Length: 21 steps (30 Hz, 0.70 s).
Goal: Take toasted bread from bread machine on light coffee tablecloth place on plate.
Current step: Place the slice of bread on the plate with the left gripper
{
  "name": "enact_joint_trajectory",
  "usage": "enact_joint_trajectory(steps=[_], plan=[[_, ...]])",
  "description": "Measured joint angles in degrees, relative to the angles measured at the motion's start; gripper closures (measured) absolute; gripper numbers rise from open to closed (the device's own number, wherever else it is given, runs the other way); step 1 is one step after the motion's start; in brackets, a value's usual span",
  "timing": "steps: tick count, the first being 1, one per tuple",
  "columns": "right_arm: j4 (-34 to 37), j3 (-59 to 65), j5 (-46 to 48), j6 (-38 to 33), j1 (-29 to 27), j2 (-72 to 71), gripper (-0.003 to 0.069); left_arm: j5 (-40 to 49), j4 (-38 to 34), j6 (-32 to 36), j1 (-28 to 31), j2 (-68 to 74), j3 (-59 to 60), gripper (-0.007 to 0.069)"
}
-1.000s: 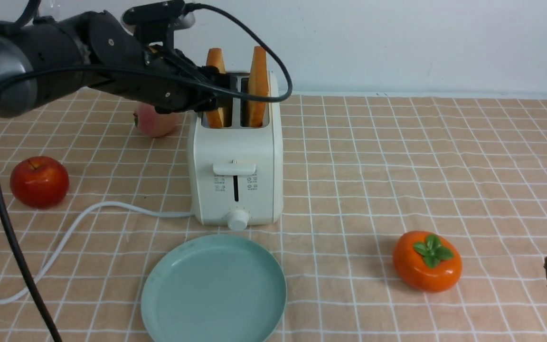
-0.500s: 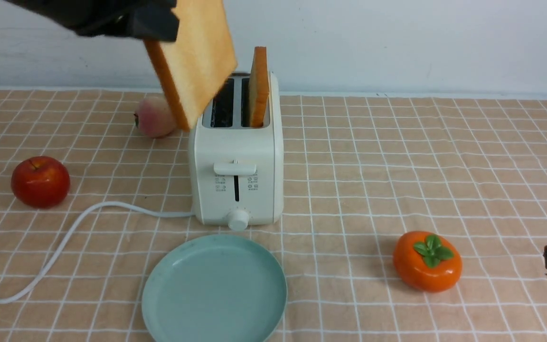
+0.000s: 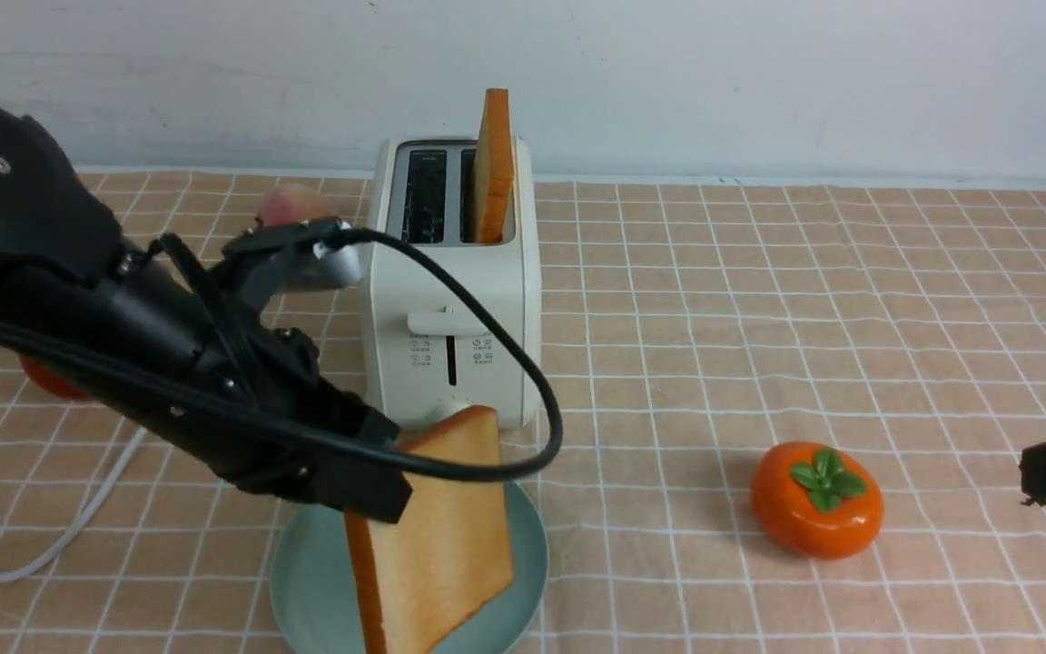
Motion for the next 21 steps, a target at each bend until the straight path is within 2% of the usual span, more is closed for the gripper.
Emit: enact_joint_trajectory(steps=[9, 17, 19, 21], plan=[[0.0, 0.0, 0.0, 0.0, 0.0, 0.0, 0.0629, -4.8, -2.0, 0.3, 0.0, 7.9, 0.7, 0.0529], [0.0, 0.0, 0.2, 0.0, 0.0, 0.0, 0.0620, -6.0, 3.8, 0.0, 0.0, 9.1, 0.7, 0.0524], [0.0, 0.0, 0.2, 0.0, 0.0, 0.0, 0.0618, -6.0, 5.4, -0.1, 0.0, 9.1, 0.7, 0.0487], [0.0, 0.0, 0.2, 0.0, 0.0, 0.0, 0.0617, -5.8, 7.0, -0.1, 0.0, 9.1, 0.7, 0.0409]])
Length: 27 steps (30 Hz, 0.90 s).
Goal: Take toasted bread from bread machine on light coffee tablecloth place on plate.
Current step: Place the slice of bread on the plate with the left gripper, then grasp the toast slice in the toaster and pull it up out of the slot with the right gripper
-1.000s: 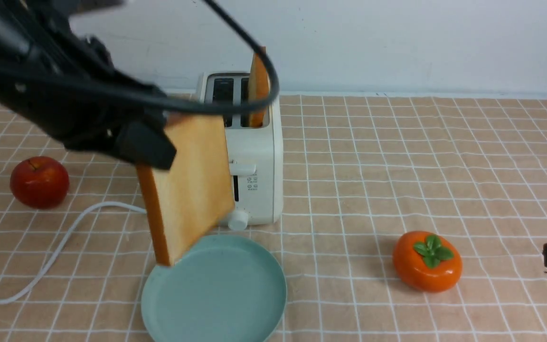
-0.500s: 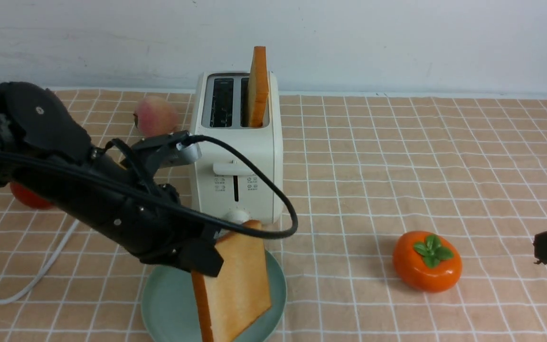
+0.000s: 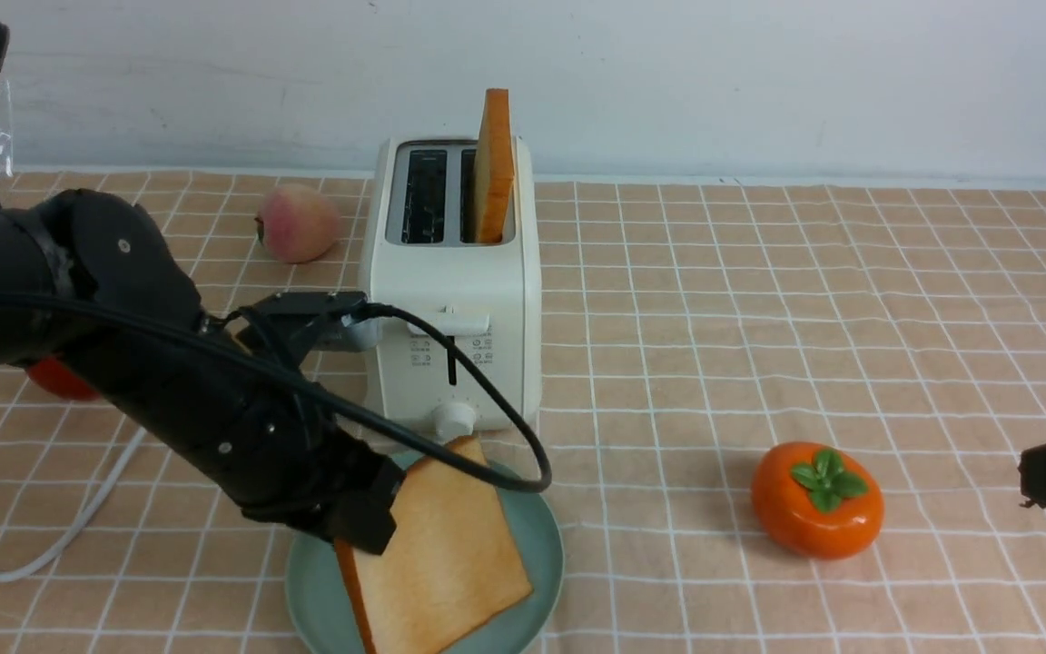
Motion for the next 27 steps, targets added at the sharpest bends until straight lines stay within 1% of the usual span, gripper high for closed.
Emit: enact_joint_trajectory(steps=[1, 2, 3, 5, 6, 7, 8, 10, 11, 13, 14, 15, 16, 17, 18, 19, 20, 21, 22, 23, 24, 25, 27], plan=[[0.0, 0.0, 0.0, 0.0, 0.0, 0.0, 0.0616, 0.0, 0.6, 0.0, 0.0, 0.0, 0.0, 0.0345], [0.0, 0.0, 0.0, 0.0, 0.0, 0.0, 0.0616, 0.0, 0.7, 0.0, 0.0, 0.0, 0.0, 0.0334], [0.1, 0.0, -0.2, 0.0, 0.0, 0.0, 0.0615, 0.0, 1.2, 0.0, 0.0, 0.0, 0.0, 0.0256], [0.2, -0.6, -0.1, -0.5, 0.0, 0.2, 0.0615, 0.0, 1.8, 0.0, 0.0, 0.0, -0.1, 0.0153], [0.2, -0.8, 0.1, -0.6, 0.0, 0.2, 0.0615, 0.1, 2.0, 0.0, 0.0, 0.0, -0.1, 0.0145], [0.2, -2.7, 1.1, -1.6, 0.0, 0.8, 0.0615, 0.6, 3.5, -0.5, 0.0, 0.1, -0.9, 0.0109], [0.2, -5.7, 2.3, -2.6, 0.0, 1.5, 0.0615, 1.2, 6.2, -2.6, 0.0, 0.1, -2.2, 0.0096], [0.2, -10.5, 4.8, -3.3, 0.0, 3.6, 0.0615, 2.1, 12.2, -9.0, 0.0, -0.1, -5.1, 0.0102], [0.2, -12.9, 5.7, -3.5, 0.0, 4.5, 0.0615, 2.5, 14.4, -11.3, 0.0, -0.3, -6.4, 0.0113], [0.7, -18.4, 8.7, -3.6, 0.0, 7.5, 0.0615, 3.5, 21.3, -18.3, 0.0, -1.3, -8.9, 0.0152], [1.2, -21.4, 10.4, -3.6, 0.0, 9.5, 0.0613, 4.2, 24.9, -21.8, 0.0, -2.1, -10.3, 0.0188], [1.7, -25.0, 12.1, -3.7, 0.2, 12.1, 0.0612, 5.4, 29.2, -25.4, 0.0, -3.5, -11.8, 0.0256], [2.0, -27.8, 13.7, -3.7, 0.9, 14.3, 0.0610, 6.0, 31.5, -28.0, 0.0, -5.0, -12.5, 0.0318], [2.0, -28.4, 14.3, -3.7, 1.1, 15.1, 0.0610, 6.0, 31.5, -28.5, 0.0, -5.4, -12.6, 0.0318], [2.1, -33.1, 15.5, -3.7, 3.9, 18.6, 0.0609, 7.2, 34.1, -31.3, 0.0, -8.4, -13.0, 0.0454], [2.1, -33.1, 15.6, -3.7, 4.3, 19.1, 0.0609, 7.3, 34.3, -31.8, 0.0, -9.2, -13.0, 0.0471], [1.5, -36.6, 15.5, -3.6, 7.6, 22.1, 0.0607, 8.3, 34.8, -32.9, 0.0, -11.9, -13.0, 0.0575], [1.2, -38.1, 15.3, -3.6, 8.6, 23.1, 0.0606, 8.7, 34.8, -33.2, 0.0, -12.8, -13.0, 0.0597], [-0.8, -41.8, 14.3, -2.5, 13.0, 27.2, 0.0601, 10.5, 34.5, -33.8, 0.0, -17.6, -13.0, 0.0638], [-1.5, -42.8, 14.1, -2.1, 14.0, 27.7, 0.0601, 10.7, 34.5, -33.9, 0.0, -17.6, -13.0, 0.0638], [-4.5, -46.5, 12.5, 0.0, 18.0, 32.3, 0.0585, 11.9, 33.7, -34.0, 0.0, -22.1, -12.8, 0.0638], [-6.2, -48.4, 11.9, 1.4, 19.7, 34.0, 0.0573, 12.2, 33.3, -34.0, 0.0, -24.2, -12.5, 0.0638], [-10.9, -53.3, 10.0, 5.3, 23.2, 40.1, 0.0530, 12.6, 32.0, -34.2, 0.0, -29.9, -10.2, 0.0638]])
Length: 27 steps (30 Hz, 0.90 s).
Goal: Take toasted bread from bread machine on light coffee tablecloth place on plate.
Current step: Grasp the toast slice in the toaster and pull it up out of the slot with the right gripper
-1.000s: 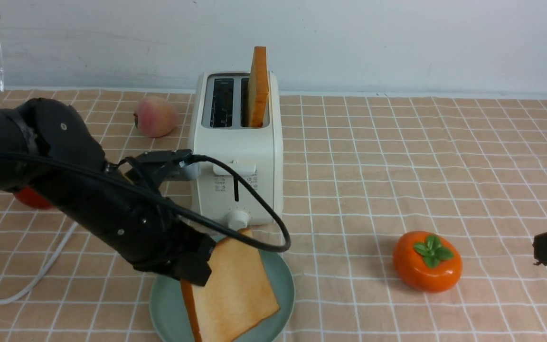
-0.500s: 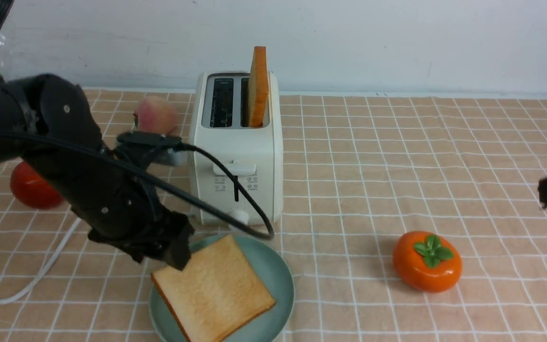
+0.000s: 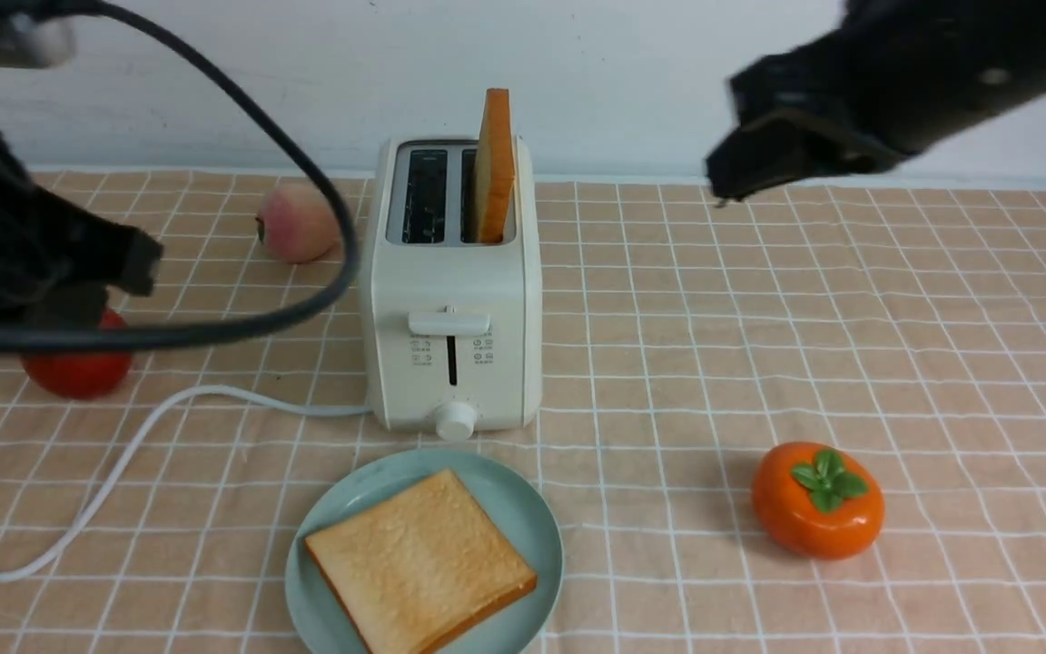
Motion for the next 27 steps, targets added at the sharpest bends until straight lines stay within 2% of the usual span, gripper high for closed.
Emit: enact_joint_trajectory(steps=[1, 2, 3, 7, 8, 12, 14, 17, 18, 19, 20, 21, 22, 23, 27], plan=[[0.0, -0.5, -0.1, 0.0, 0.0, 0.6, 0.0524, 0.0, 0.0, -0.1, 0.0, -0.6, 0.3, 0.0638], [-2.9, -4.6, -1.1, 2.9, 1.6, 5.1, 0.0472, 0.1, -0.6, -0.1, 0.0, -5.4, 3.1, 0.0638], [-3.4, -5.7, -1.3, 3.5, 1.9, 6.2, 0.0456, 0.1, -0.6, -0.1, 0.0, -6.6, 3.9, 0.0638], [-6.4, -17.2, -4.0, 8.5, 3.1, 18.4, 0.0260, -1.2, -1.2, -3.1, 0.0, -21.0, 14.9, 0.0638], [-6.4, -17.7, -4.1, 8.5, 3.1, 18.4, 0.0251, -1.3, -1.2, -3.3, 0.0, -21.6, 14.9, 0.0638], [-3.5, -25.8, -7.9, 9.1, 3.1, 27.9, 0.0115, -2.4, -1.2, -6.3, 0.0, -34.8, 25.5, 0.0638], [-2.6, -27.4, -9.7, 8.7, 3.1, 30.8, 0.0098, -2.3, -1.5, -7.0, 0.0, -38.5, 28.4, 0.0638], [-2.4, -28.7, -11.9, 8.3, 3.1, 34.2, 0.0145, -2.2, -2.3, -8.4, 0.0, -44.1, 32.2, 0.0638], [-2.4, -28.8, -12.3, 8.3, 3.1, 34.8, 0.0203, -2.1, -2.4, -8.6, 0.0, -45.7, 33.0, 0.0638], [-2.4, -28.8, -12.3, 8.3, 3.1, 34.9, 0.0218, -2.1, -2.4, -8.7, 0.0, -46.2, 33.1, 0.0638], [-2.8, -29.1, -12.4, 8.3, 3.1, 35.2, 0.0396, -2.1, -2.4, -8.9, 0.0, -48.3, 34.1, 0.0638], [-3.3, -29.5, -12.0, 8.3, 3.1, 35.1, 0.0505, -2.0, -2.4, -8.9, 0.0, -49.0, 34.3, 0.0638], [-3.8, -30.0, -11.4, 8.3, 3.1, 34.8, 0.0559, -2.0, -2.4, -8.9, 0.0, -49.5, 34.4, 0.0638], [-4.5, -30.4, -10.7, 8.3, 3.1, 34.4, 0.0585, -2.0, -2.4, -9.0, 0.0, -49.8, 34.4, 0.0638], [-8.5, -33.6, -4.1, 7.9, 3.1, 29.2, 0.0574, -2.4, -1.8, -9.0, 0.0, -50.2, 34.4, 0.0638]])
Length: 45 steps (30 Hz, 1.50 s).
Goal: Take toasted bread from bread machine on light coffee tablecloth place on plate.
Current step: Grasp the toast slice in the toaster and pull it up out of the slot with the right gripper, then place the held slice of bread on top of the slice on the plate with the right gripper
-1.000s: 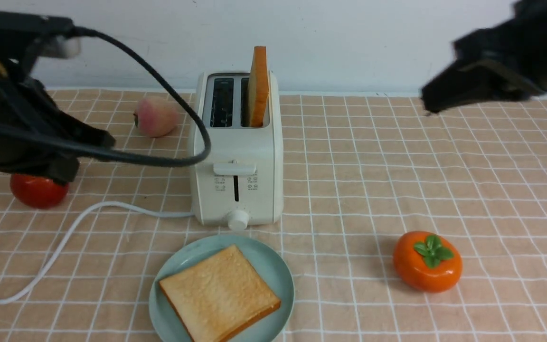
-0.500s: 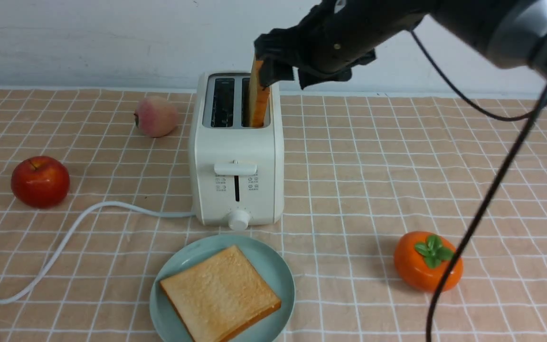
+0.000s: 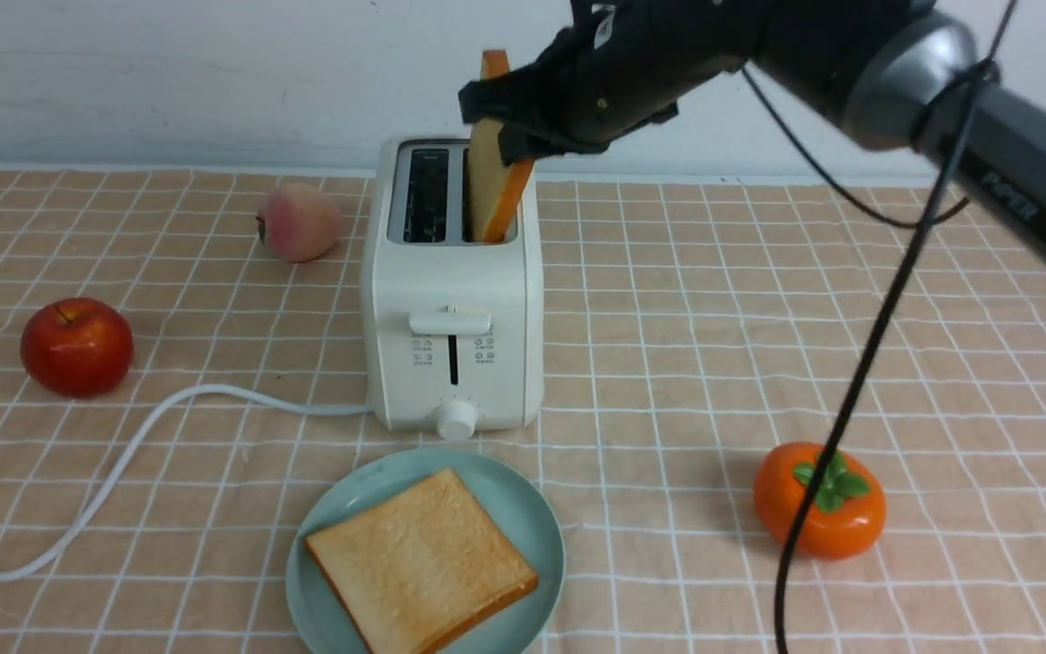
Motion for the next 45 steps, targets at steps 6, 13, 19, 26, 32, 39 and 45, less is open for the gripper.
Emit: enact_joint_trajectory(steps=[6, 13, 19, 26, 32, 39, 45], plan=[[-3.1, -2.4, 10.7, -3.0, -1.3, -12.3, 0.0573, -3.3, 0.7, 0.0, 0.0, 0.0, 0.0, 0.0638], [-2.7, 7.5, 18.6, -4.2, -4.0, -26.7, 0.0573, -11.6, 1.9, 0.0, 0.0, 0.0, 0.5, 0.0638], [10.1, 29.7, 18.7, -8.1, -4.0, -31.7, 0.0573, -14.9, 2.0, 0.0, 0.0, 0.0, 2.1, 0.0638], [44.1, 53.5, 7.4, -34.7, -3.9, -27.8, 0.0573, -16.1, 2.0, 0.0, 0.0, 0.0, 4.6, 0.0638], [56.3, 57.5, 3.4, -41.7, -3.9, -19.3, 0.0573, -16.1, 2.0, 0.0, 0.0, 0.0, 5.0, 0.0638], [62.3, 57.6, 0.0, -42.5, -2.4, -8.7, 0.0467, -16.1, 2.0, 0.0, 0.0, 0.0, 5.0, 0.0638], [55.9, 57.6, -5.1, -42.6, -3.0, -7.6, 0.0279, -16.1, 2.0, 0.0, 0.0, 0.0, 5.0, 0.0638]])
